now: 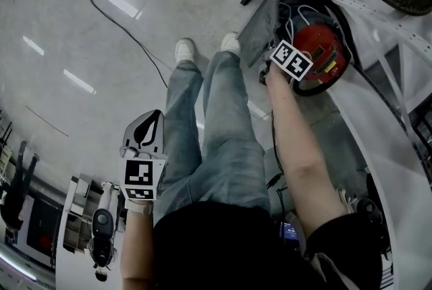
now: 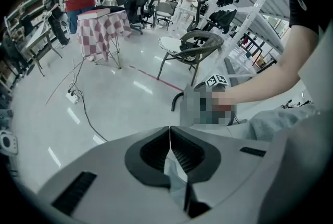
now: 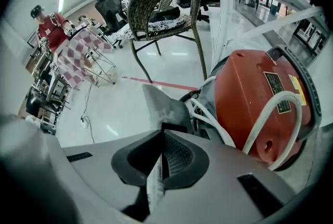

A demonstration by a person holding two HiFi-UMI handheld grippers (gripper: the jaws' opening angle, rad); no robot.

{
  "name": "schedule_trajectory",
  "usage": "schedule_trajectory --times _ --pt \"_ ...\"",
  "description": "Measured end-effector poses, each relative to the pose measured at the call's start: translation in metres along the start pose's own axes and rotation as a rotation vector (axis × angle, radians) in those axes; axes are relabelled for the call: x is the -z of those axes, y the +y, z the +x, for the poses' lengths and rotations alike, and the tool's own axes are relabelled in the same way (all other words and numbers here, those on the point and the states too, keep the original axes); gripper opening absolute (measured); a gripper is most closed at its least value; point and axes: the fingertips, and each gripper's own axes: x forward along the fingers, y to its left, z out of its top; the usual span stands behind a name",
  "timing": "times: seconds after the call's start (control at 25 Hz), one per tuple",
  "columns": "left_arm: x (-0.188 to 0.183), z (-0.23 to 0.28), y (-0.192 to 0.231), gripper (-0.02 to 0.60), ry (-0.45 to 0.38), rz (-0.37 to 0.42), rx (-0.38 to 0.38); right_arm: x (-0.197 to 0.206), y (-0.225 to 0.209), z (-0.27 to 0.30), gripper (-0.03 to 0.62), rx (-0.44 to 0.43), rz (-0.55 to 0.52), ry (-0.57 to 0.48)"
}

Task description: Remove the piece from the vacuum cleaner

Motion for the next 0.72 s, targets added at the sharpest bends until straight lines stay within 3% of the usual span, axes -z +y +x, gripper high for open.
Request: schedule_trajectory --times 0.32,0.72 --pt "0.006 0.002 -0.004 0.020 0.007 -0.003 0.012 0.005 0.010 0.000 0.038 -0.053 0.096 0.003" --pt "0.013 0.004 -0.006 0.020 0.016 -0.012 0.015 0.003 0.019 0.007 0.037 -0.060 0.003 0.012"
